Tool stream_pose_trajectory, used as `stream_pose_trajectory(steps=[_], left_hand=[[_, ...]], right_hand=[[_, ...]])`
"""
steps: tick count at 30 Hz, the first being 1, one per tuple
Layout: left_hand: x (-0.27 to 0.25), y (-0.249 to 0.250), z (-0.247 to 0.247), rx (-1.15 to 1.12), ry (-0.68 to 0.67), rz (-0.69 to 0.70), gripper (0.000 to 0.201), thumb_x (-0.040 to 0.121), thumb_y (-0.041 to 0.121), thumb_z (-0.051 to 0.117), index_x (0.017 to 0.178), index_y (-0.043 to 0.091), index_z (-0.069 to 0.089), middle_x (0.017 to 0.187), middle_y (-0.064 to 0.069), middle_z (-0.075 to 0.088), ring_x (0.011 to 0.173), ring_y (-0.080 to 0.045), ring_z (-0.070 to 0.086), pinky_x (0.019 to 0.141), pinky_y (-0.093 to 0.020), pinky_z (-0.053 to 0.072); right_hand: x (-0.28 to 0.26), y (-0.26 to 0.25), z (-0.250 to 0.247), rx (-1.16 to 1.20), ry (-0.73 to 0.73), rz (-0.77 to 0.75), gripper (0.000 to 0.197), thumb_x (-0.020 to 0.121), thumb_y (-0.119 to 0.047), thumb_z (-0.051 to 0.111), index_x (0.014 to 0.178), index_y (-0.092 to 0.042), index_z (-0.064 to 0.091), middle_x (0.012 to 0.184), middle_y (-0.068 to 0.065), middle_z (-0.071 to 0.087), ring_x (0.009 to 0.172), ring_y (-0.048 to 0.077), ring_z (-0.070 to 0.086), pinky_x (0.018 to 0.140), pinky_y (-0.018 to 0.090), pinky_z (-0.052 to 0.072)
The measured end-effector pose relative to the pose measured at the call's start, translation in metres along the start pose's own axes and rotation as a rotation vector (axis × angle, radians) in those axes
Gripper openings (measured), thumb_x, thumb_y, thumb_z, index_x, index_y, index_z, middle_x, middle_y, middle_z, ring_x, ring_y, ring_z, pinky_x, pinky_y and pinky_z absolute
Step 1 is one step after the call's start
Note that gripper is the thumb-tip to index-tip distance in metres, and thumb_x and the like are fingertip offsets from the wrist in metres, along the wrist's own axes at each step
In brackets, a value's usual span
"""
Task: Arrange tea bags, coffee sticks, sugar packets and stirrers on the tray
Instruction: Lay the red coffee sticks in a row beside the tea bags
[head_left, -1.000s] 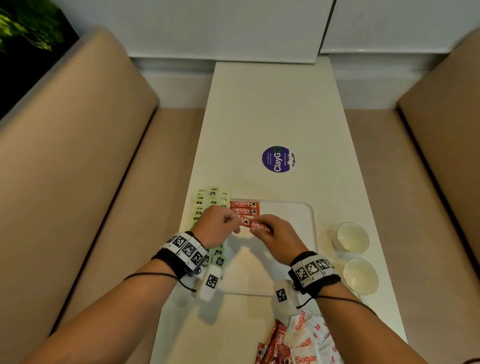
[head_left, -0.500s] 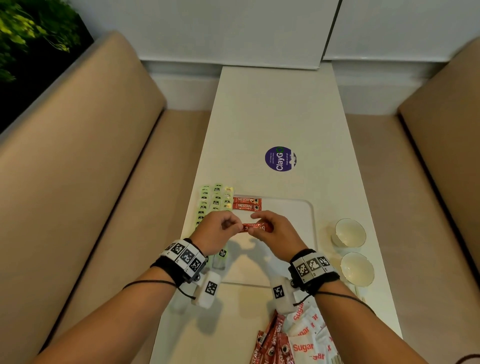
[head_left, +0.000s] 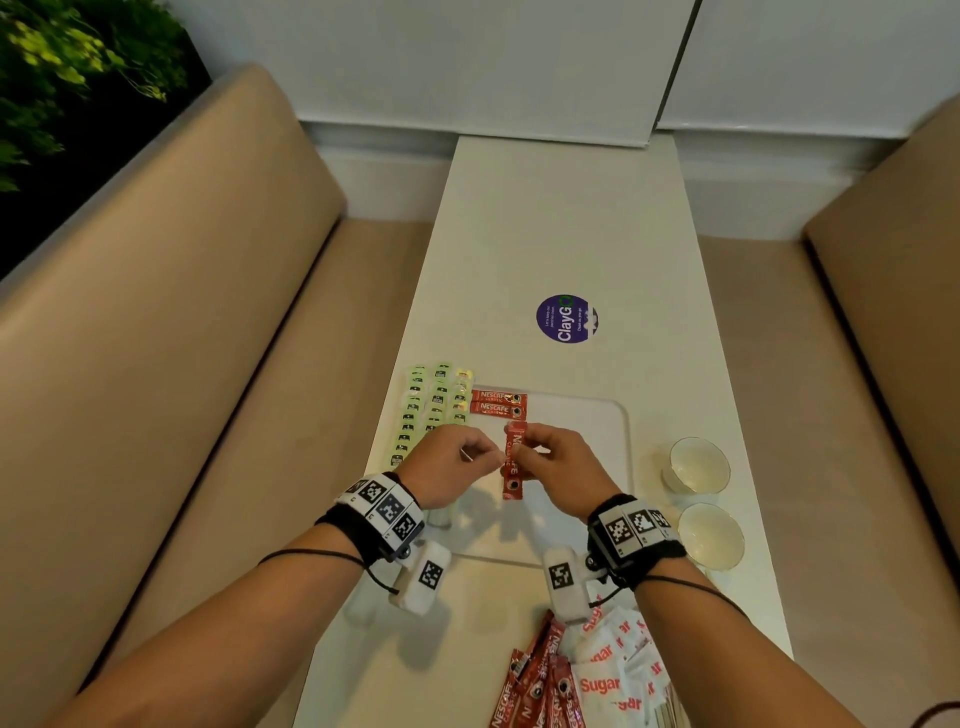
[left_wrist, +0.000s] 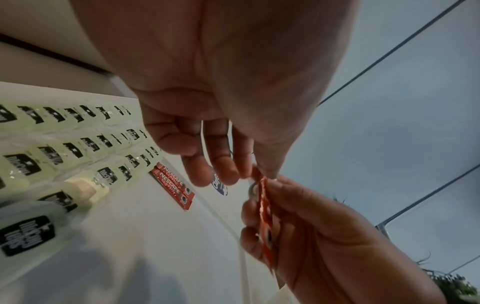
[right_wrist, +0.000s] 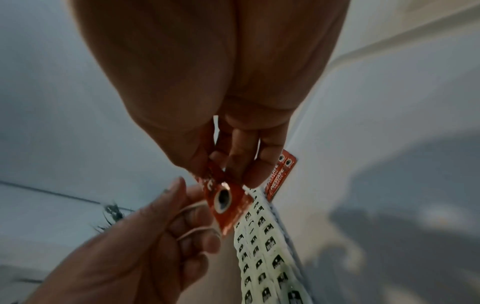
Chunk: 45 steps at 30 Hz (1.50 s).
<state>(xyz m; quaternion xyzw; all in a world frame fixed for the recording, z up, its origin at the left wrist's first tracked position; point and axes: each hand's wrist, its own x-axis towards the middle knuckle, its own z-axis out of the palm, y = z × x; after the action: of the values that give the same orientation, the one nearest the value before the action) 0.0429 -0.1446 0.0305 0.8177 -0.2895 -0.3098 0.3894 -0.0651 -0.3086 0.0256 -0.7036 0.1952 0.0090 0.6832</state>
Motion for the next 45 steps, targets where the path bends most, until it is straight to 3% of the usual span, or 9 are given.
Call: stream_pose_trajectory(steps=[5, 8, 13, 22, 25, 29, 33, 38, 45], left_hand=[[0.006, 0.004, 0.000, -0.039, 0.058, 0.018, 0.006, 0.091, 0.027, 0.072, 0.085, 0.027, 0.070, 0.069, 0.000, 0.064, 0.065, -0.009, 0.057, 0.069, -0.036, 0.052], [0.007, 0.004, -0.002, -0.012, 0.054, 0.013, 0.010, 0.092, 0.023, 0.071, 0.083, 0.026, 0.070, 0.068, 0.006, 0.065, 0.062, -0.006, 0.057, 0.066, -0.026, 0.049], [0.006, -0.006, -0.006, -0.062, 0.063, -0.090, 0.011, 0.095, 0.019, 0.067, 0.085, 0.019, 0.072, 0.082, -0.010, 0.073, 0.071, -0.013, 0.065, 0.074, -0.035, 0.056], [0.017, -0.017, -0.007, -0.117, 0.102, -0.146, 0.013, 0.095, 0.014, 0.067, 0.084, 0.017, 0.072, 0.080, -0.008, 0.073, 0.063, -0.009, 0.059, 0.053, -0.013, 0.044], [0.025, -0.019, -0.007, -0.109, 0.111, -0.142, 0.014, 0.095, 0.013, 0.067, 0.082, 0.018, 0.071, 0.077, -0.004, 0.071, 0.062, -0.006, 0.057, 0.059, -0.015, 0.046], [0.040, -0.027, -0.008, -0.001, 0.131, -0.129, 0.006, 0.094, 0.024, 0.069, 0.097, 0.018, 0.069, 0.087, 0.004, 0.068, 0.071, -0.004, 0.058, 0.068, -0.022, 0.046], [0.051, -0.032, -0.011, 0.199, 0.090, -0.102, 0.034, 0.095, 0.030, 0.066, 0.127, 0.020, 0.061, 0.105, 0.006, 0.061, 0.079, -0.007, 0.055, 0.080, -0.030, 0.051], [0.059, -0.027, -0.005, 0.527, -0.145, -0.043, 0.046, 0.097, 0.035, 0.059, 0.140, 0.021, 0.051, 0.129, -0.001, 0.053, 0.109, -0.021, 0.059, 0.095, -0.038, 0.051], [0.071, -0.031, 0.019, 0.799, -0.296, -0.005, 0.054, 0.094, 0.041, 0.060, 0.135, 0.011, 0.040, 0.146, -0.008, 0.031, 0.098, -0.031, 0.063, 0.079, -0.040, 0.054]], right_hand=[[-0.003, 0.006, 0.005, -0.092, -0.059, 0.056, 0.038, 0.096, -0.008, 0.065, 0.132, -0.018, 0.060, 0.094, 0.000, 0.070, 0.073, 0.011, 0.068, 0.057, 0.022, 0.049], [-0.003, 0.010, 0.003, -0.105, -0.017, 0.052, 0.027, 0.094, -0.012, 0.070, 0.120, -0.019, 0.069, 0.092, 0.000, 0.073, 0.073, 0.006, 0.066, 0.070, 0.023, 0.052], [-0.003, 0.023, -0.008, -0.173, 0.070, 0.107, 0.012, 0.091, -0.030, 0.075, 0.088, -0.019, 0.077, 0.080, 0.007, 0.073, 0.066, 0.007, 0.061, 0.071, 0.029, 0.052], [0.011, 0.042, -0.012, -0.104, 0.175, 0.146, 0.007, 0.093, -0.020, 0.072, 0.091, -0.018, 0.078, 0.080, 0.002, 0.075, 0.068, 0.008, 0.066, 0.076, 0.027, 0.056], [0.020, 0.048, -0.013, -0.138, 0.215, 0.166, 0.009, 0.095, -0.019, 0.068, 0.092, -0.018, 0.077, 0.078, 0.004, 0.074, 0.066, 0.006, 0.064, 0.071, 0.024, 0.052], [0.038, 0.051, -0.014, -0.180, 0.239, 0.181, 0.012, 0.098, -0.017, 0.064, 0.093, -0.017, 0.075, 0.079, 0.006, 0.073, 0.065, 0.007, 0.063, 0.067, 0.020, 0.050], [0.059, 0.053, -0.019, -0.212, 0.302, 0.213, 0.014, 0.100, -0.016, 0.061, 0.095, -0.014, 0.074, 0.077, 0.000, 0.070, 0.063, 0.008, 0.060, 0.059, 0.015, 0.046], [0.081, 0.070, -0.018, -0.304, 0.323, 0.293, 0.015, 0.097, -0.020, 0.065, 0.101, -0.013, 0.078, 0.087, 0.000, 0.073, 0.081, 0.018, 0.067, 0.079, 0.030, 0.053], [0.099, 0.074, -0.013, -0.382, 0.403, 0.349, 0.043, 0.088, -0.025, 0.074, 0.127, -0.012, 0.061, 0.119, 0.005, 0.068, 0.106, 0.022, 0.065, 0.087, 0.027, 0.047]])
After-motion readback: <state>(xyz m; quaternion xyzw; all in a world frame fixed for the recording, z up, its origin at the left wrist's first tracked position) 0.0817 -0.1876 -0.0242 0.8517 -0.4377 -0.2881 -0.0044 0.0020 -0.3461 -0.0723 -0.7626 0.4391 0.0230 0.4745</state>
